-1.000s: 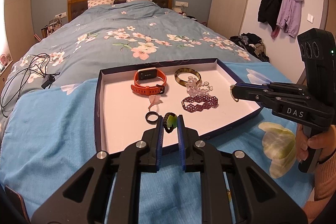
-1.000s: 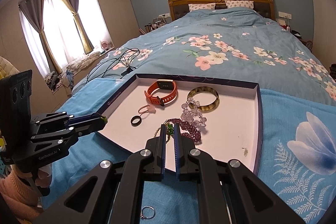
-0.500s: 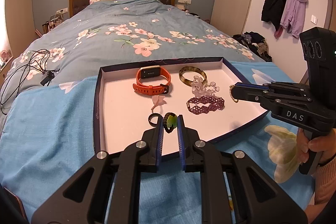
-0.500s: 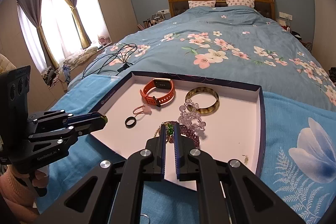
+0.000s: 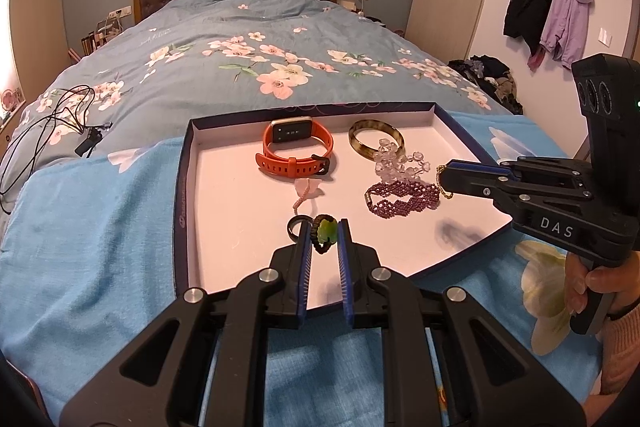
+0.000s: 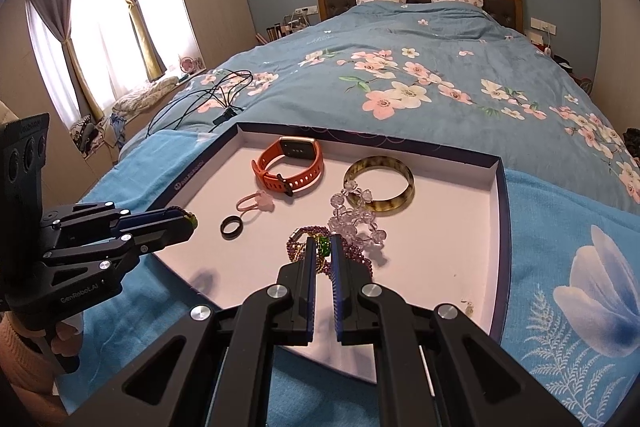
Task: Organize jewelry
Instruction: 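Lower both green rings into the box and open both grippers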
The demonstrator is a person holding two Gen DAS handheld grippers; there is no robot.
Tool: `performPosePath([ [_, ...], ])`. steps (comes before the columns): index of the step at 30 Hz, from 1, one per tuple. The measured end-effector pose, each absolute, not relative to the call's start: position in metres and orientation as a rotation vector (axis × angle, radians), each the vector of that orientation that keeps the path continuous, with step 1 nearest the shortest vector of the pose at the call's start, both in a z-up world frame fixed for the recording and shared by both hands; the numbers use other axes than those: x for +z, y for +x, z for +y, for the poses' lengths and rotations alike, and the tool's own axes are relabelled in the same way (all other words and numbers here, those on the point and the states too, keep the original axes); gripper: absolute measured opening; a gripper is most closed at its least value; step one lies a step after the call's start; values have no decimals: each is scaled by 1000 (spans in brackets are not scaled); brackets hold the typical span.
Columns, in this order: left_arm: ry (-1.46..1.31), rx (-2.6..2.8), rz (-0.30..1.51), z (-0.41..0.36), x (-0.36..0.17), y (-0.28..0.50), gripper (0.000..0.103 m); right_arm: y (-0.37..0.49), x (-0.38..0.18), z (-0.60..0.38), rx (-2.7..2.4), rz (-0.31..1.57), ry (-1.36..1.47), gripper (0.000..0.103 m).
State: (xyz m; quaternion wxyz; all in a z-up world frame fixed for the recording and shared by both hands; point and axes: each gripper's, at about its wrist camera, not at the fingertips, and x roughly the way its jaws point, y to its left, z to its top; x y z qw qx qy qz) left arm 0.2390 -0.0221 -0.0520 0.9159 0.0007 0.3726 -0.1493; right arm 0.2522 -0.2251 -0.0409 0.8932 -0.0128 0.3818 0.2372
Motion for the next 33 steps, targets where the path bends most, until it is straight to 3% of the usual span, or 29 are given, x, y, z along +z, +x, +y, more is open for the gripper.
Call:
performPosePath([
  [33, 12, -285, 838, -30, -74, 267, 13, 279, -62, -211, 444, 861, -99, 6],
])
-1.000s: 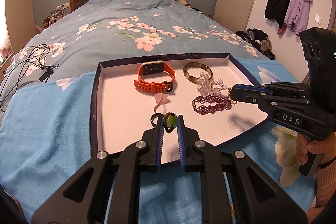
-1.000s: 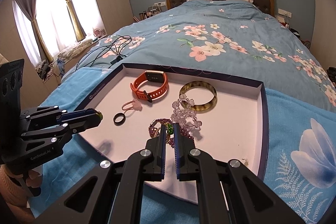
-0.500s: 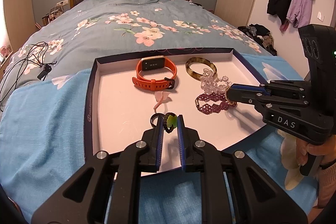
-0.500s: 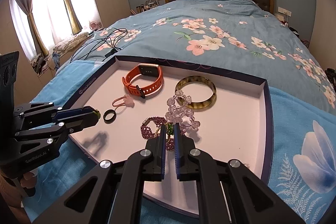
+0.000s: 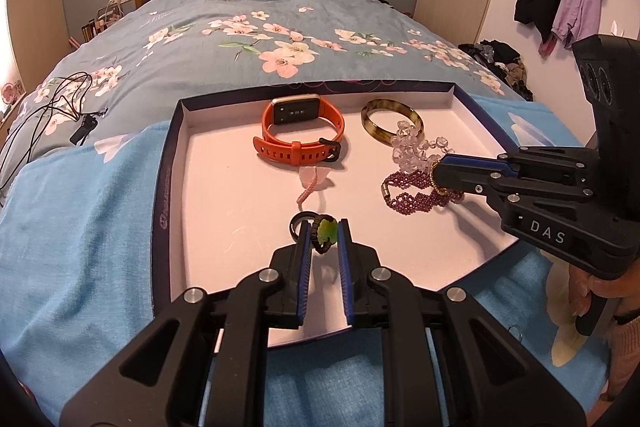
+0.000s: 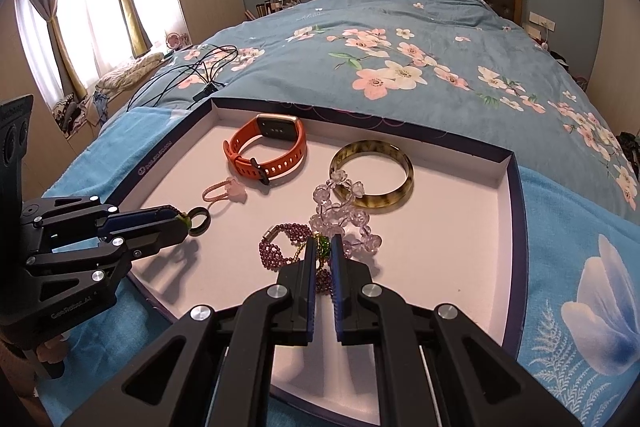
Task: Organize jewelry
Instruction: 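Lower both green rings into the box and open both grippers, then move the left gripper to the yellow ring while the right gripper moves to the silver ring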
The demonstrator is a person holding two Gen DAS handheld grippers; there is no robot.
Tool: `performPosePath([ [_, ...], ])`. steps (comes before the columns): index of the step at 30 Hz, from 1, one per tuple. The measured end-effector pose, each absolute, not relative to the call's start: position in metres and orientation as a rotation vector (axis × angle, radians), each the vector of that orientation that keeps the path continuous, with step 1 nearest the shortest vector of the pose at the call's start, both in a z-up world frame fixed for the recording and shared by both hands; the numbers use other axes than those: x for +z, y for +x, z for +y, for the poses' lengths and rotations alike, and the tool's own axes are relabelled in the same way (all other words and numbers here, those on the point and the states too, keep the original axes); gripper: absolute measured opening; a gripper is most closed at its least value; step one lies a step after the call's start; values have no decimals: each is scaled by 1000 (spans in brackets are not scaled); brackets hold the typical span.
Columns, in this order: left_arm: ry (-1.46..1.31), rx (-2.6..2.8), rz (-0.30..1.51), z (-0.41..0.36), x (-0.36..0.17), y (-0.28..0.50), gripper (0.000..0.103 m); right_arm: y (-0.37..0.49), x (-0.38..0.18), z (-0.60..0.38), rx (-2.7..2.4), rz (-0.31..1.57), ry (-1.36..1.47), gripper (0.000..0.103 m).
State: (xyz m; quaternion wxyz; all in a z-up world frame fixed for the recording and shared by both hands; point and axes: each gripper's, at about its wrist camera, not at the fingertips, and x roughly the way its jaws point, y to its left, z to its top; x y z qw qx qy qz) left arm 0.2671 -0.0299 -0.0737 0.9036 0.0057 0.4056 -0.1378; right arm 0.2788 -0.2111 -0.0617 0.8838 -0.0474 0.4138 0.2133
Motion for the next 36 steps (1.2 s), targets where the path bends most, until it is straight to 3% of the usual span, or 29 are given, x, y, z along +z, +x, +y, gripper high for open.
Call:
performPosePath([
  [16, 10, -282, 836, -28, -76, 267, 14, 280, -66, -211, 437, 867, -97, 8],
  [18, 4, -281, 830, -26, -75, 265, 18, 277, -63, -213, 437, 858, -93, 14],
  [20, 0, -273, 810, -22, -71, 261, 28, 272, -57, -217, 444, 845, -77, 20],
  [29, 4, -387, 709, -11, -42, 210, 39, 219, -30, -236, 518, 765, -55, 30],
  [36, 67, -501, 722, -21, -50, 154, 45, 168, -46, -236, 568, 821, -108, 31],
])
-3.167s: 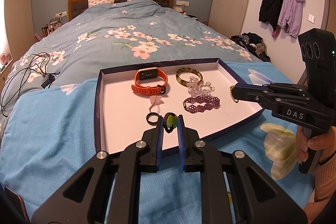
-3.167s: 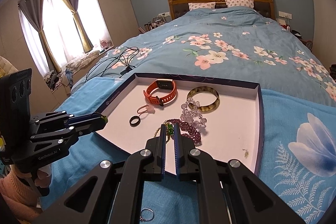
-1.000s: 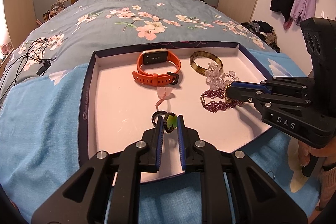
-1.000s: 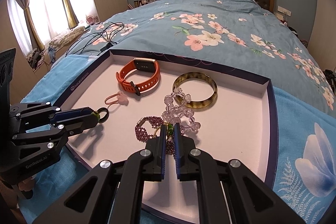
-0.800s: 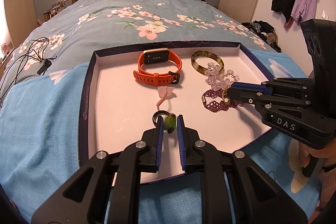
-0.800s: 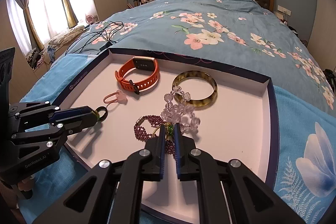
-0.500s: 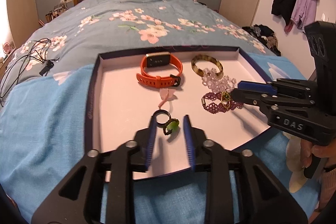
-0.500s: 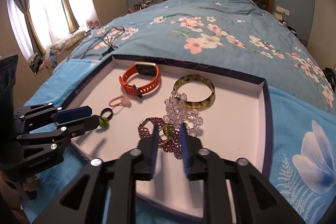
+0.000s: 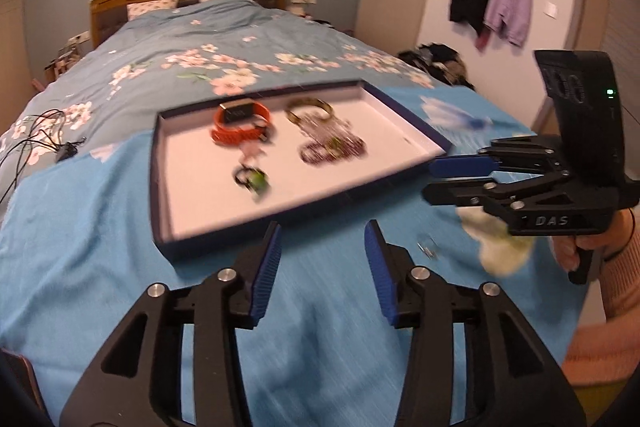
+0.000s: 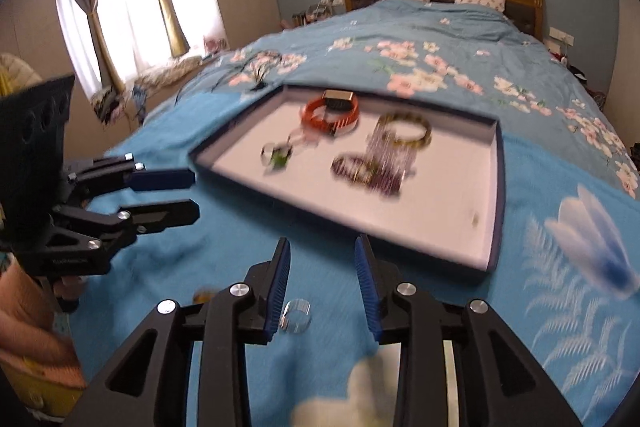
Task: Organize jewelry
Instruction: 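Move the left gripper to the yellow ring while the right gripper moves to the silver ring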
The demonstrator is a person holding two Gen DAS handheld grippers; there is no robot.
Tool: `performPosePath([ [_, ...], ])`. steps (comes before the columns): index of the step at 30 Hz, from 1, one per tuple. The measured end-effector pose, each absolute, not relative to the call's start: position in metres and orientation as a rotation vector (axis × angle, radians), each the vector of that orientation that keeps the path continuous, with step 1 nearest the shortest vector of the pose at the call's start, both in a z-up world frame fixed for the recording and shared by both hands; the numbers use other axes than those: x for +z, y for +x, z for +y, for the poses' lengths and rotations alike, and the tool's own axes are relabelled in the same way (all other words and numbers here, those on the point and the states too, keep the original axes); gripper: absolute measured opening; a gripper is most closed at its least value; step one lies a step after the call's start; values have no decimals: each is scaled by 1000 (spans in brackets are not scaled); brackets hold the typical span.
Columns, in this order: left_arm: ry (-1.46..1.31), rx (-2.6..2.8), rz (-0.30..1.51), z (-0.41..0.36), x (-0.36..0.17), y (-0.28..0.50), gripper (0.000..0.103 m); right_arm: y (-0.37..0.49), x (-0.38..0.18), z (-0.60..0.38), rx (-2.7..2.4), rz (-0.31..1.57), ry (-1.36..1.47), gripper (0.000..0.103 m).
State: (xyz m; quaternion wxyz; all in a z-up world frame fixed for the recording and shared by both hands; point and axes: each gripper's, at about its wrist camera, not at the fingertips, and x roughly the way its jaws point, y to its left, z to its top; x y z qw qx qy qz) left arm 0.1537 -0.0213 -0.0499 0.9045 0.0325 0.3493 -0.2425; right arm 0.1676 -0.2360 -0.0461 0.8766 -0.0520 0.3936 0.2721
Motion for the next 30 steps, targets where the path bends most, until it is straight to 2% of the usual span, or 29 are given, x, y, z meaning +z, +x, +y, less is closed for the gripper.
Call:
performPosePath([
  [8, 130, -529, 758, -44, -68, 117, 48, 146, -73, -229, 557, 904, -87, 34],
  [18, 127, -520, 796, -52, -72, 118, 48, 147, -74, -221, 511, 908, -103, 32],
  [30, 105, -534, 836, -53, -78, 126, 46, 144, -75, -228, 506, 912, -116, 10],
])
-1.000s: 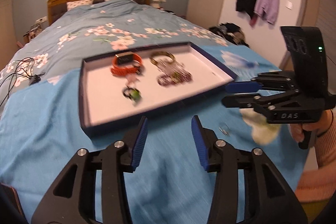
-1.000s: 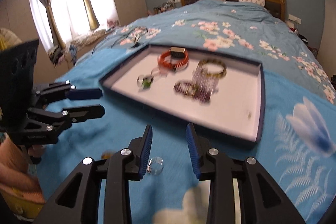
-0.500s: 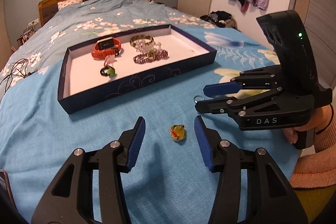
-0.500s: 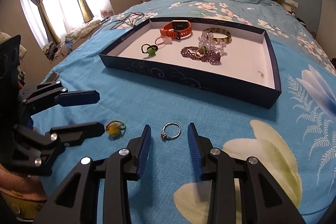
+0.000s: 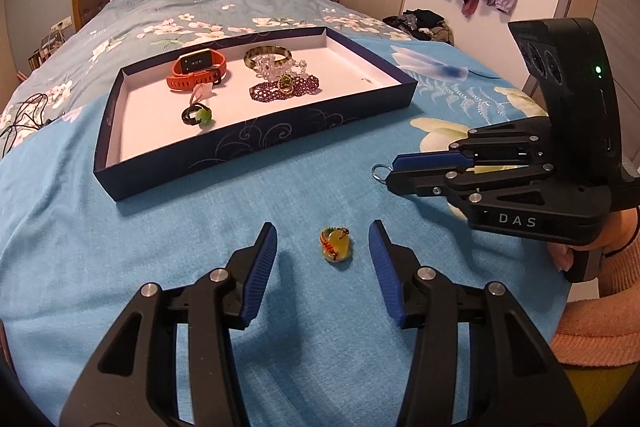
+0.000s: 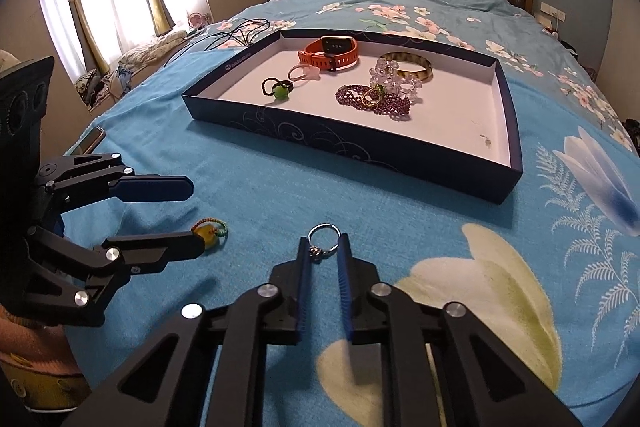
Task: Organize jewelry
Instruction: 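Move the left gripper to the yellow ring while the right gripper moves to the silver ring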
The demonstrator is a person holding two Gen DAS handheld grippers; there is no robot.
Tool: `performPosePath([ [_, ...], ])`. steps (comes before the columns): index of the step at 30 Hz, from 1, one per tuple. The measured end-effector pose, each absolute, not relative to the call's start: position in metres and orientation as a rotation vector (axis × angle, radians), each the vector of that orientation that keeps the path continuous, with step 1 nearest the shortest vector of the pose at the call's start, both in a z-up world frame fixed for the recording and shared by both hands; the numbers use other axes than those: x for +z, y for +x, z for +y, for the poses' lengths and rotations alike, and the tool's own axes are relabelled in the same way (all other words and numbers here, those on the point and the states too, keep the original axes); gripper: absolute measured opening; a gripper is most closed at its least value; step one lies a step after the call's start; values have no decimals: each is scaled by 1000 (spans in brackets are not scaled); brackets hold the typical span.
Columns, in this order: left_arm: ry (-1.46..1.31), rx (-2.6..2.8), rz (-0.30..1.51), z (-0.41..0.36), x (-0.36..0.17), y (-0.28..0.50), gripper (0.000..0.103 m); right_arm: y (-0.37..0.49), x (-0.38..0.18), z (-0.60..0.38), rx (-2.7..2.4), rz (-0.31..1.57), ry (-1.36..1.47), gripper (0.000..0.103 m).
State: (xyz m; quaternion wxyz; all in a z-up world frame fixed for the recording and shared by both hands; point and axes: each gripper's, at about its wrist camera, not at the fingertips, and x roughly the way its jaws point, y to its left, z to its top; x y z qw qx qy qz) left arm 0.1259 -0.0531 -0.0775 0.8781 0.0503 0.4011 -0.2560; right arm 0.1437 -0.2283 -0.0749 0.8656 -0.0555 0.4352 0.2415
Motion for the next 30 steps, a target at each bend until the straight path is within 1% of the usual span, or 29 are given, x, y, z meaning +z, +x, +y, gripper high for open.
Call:
performPosePath([
  [3, 102, -535, 839, -53, -78, 127, 45, 141, -75, -230, 509, 911, -124, 6],
  [7, 99, -551, 851, -54, -80, 127, 40, 138, -74, -234, 509, 911, -124, 3],
  [11, 113, -555, 878, -60, -86, 128, 39, 138, -75, -235, 507, 910, -121, 1],
  [12, 115, -555, 879, -61, -87, 128, 39, 138, -74, -236, 502, 911, -117, 3],
  [13, 115, -555, 879, -62, -87, 128, 39, 138, -73, -238, 497, 904, -102, 11],
  [15, 106, -557, 883, -62, -88, 129, 39, 139, -71, -240, 512, 900, -71, 20],
  [17, 97, -554, 890, -63, -89, 132, 36, 141, -71, -237, 505, 899, -85, 20],
  [18, 95, -553, 892, -63, -89, 132, 35, 142, -72, -235, 508, 906, -88, 19],
  [20, 91, -555, 897, -64, -89, 133, 28, 143, -73, -232, 506, 909, -101, 17],
  [21, 90, -555, 898, -64, -89, 134, 27, 142, -73, -231, 505, 909, -108, 10],
  [25, 79, -561, 905, -62, -90, 136, 16, 142, -74, -230, 504, 909, -124, 9],
  [26, 77, -562, 905, -61, -90, 136, 16, 142, -74, -230, 505, 908, -126, 9],
  [27, 74, -564, 905, -61, -90, 136, 16, 142, -74, -229, 506, 907, -128, 6],
  [30, 73, -561, 901, -61, -90, 135, 16, 141, -73, -228, 512, 900, -132, 6],
])
